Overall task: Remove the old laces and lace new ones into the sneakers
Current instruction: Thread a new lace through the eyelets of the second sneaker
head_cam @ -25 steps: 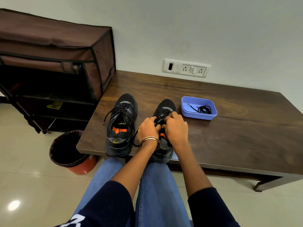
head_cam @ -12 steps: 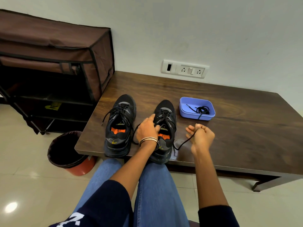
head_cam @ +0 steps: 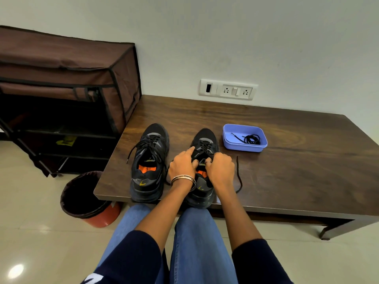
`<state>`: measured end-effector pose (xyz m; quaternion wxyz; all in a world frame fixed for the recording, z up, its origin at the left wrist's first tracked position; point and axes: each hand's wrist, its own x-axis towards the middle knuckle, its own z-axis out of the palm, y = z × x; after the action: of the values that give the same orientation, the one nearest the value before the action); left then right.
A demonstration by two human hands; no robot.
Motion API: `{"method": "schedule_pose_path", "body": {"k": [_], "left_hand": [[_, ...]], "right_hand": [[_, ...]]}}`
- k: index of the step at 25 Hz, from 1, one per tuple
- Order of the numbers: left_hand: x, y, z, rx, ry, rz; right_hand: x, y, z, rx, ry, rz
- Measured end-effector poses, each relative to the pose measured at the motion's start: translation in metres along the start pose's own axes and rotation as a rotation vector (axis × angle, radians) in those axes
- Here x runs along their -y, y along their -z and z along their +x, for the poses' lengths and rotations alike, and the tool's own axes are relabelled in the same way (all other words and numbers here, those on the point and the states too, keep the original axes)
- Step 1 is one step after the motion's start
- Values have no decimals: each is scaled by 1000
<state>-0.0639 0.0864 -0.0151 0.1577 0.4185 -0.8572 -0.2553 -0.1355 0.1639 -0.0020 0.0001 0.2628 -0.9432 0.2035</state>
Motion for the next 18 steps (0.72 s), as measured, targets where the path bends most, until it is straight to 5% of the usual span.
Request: {"method": "schedule_pose_path", "body": {"k": [6,13,18], "left_hand": [[1,-4,3,-25,24,-25],[-10,-8,30,-173,-578,456],[-26,-8,40,-44,-707,656]], "right_hand": [[-5,-2,-4,-48,-73,66],[-7,1,-2,61,-39,62],[-8,-2,-1,62,-36,63]]}}
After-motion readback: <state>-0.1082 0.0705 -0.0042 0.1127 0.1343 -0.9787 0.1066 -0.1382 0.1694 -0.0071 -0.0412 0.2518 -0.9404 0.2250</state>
